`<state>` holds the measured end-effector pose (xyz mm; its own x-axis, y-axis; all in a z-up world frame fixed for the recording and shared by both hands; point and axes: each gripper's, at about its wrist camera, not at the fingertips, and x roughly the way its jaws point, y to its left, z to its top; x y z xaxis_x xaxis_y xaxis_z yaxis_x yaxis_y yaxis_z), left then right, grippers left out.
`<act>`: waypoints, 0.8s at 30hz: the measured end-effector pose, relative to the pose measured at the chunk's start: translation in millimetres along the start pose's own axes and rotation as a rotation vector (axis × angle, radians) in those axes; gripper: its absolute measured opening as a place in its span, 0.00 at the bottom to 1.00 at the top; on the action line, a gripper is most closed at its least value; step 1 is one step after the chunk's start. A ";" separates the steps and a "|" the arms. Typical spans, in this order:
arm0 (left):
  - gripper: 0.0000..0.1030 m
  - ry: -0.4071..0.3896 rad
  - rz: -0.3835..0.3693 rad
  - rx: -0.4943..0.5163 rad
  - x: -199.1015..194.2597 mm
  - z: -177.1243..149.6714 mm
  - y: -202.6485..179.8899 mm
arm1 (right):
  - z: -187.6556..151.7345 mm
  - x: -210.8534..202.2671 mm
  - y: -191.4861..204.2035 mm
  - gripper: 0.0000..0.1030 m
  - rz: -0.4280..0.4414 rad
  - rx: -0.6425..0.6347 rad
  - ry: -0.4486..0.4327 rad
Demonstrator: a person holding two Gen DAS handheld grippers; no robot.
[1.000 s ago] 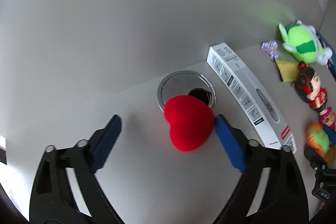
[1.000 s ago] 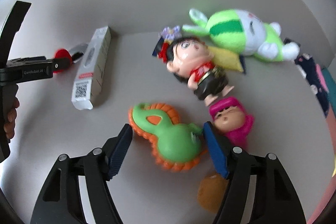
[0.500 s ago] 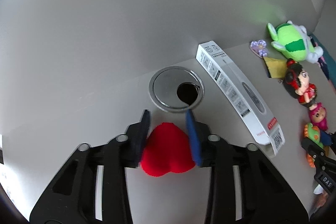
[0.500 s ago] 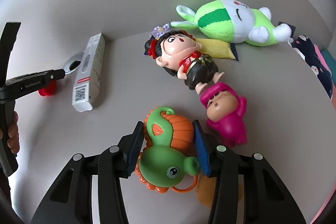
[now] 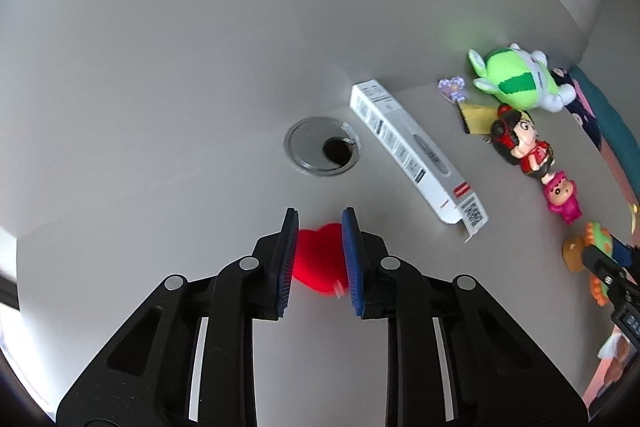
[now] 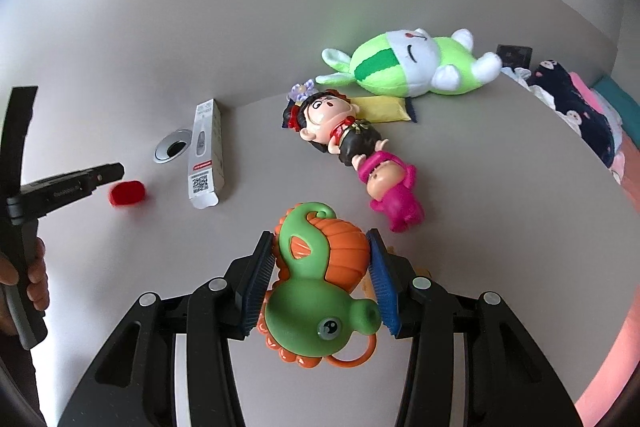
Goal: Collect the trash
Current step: 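Carry the heart and gourd toy over the black bin and open both tools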
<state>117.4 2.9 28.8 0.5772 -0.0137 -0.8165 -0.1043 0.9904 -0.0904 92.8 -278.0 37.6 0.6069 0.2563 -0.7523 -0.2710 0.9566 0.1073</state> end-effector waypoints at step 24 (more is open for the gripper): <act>0.46 0.045 0.040 0.054 4.3 -15.4 -26.6 | -11.7 -31.4 -10.0 0.47 0.015 0.044 -0.041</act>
<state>110.2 -25.6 19.0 0.5365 0.0211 -0.8437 -0.0817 0.9963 -0.0270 67.8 -297.2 52.6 0.6335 0.2756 -0.7230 -0.2480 0.9574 0.1477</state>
